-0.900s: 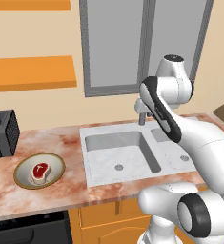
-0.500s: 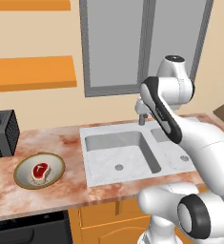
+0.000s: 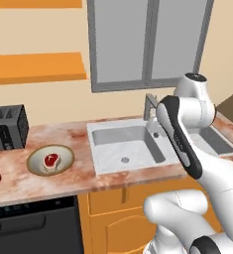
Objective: Move the mug from next to the sink to the open cabinet. Then, move the bowl with the steak to the fridge to clear the area for faucet cleaning.
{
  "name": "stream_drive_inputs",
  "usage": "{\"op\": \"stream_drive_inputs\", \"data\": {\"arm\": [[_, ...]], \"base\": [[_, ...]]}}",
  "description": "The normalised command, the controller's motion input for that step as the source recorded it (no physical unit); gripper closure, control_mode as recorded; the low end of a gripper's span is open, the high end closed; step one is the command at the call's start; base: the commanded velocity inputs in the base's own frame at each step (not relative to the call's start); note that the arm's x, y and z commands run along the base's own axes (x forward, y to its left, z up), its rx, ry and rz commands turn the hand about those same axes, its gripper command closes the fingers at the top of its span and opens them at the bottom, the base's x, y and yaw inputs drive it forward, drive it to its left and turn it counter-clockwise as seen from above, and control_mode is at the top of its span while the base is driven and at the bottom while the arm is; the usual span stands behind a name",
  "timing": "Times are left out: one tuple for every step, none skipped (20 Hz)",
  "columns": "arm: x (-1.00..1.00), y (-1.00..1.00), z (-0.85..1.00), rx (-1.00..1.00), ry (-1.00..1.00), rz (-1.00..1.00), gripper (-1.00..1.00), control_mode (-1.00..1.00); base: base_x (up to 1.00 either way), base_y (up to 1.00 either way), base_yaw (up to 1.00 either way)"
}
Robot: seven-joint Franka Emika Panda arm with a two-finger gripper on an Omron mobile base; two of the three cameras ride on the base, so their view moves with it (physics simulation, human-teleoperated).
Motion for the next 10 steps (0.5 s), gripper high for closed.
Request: {"op": "stream_drive_inputs", "data": {"arm": [[0.0, 0.0, 0.0, 0.0, 0.0, 0.0, -1.0, 1.0], [0.0, 0.0, 0.0, 0.0, 0.0, 0.0, -1.0, 1.0], [0.0, 0.0, 0.0, 0.0, 0.0, 0.0, -1.0, 1.0], [0.0, 0.0, 0.0, 0.0, 0.0, 0.0, -1.0, 1.0], [0.0, 0.0, 0.0, 0.0, 0.0, 0.0, -1.0, 1.0], [0.0, 0.0, 0.0, 0.0, 0.0, 0.0, -1.0, 1.0], [0.0, 0.0, 0.0, 0.0, 0.0, 0.0, -1.0, 1.0], [0.0, 0.0, 0.0, 0.0, 0.0, 0.0, -1.0, 1.0], [0.0, 0.0, 0.0, 0.0, 0.0, 0.0, -1.0, 1.0], [0.0, 0.0, 0.0, 0.0, 0.0, 0.0, -1.0, 1.0]], "base": [[-0.09, 0.88, -0.02], [0.0, 1.0, -0.06], [0.0, 1.0, -0.05], [0.13, 1.0, -0.07], [0.31, 1.0, -0.06], [0.48, 0.98, -0.06], [0.36, 0.71, -0.03], [0.13, 0.49, 0.0], [0.0, 0.32, 0.0], [0.0, 0.22, 0.0]]}}
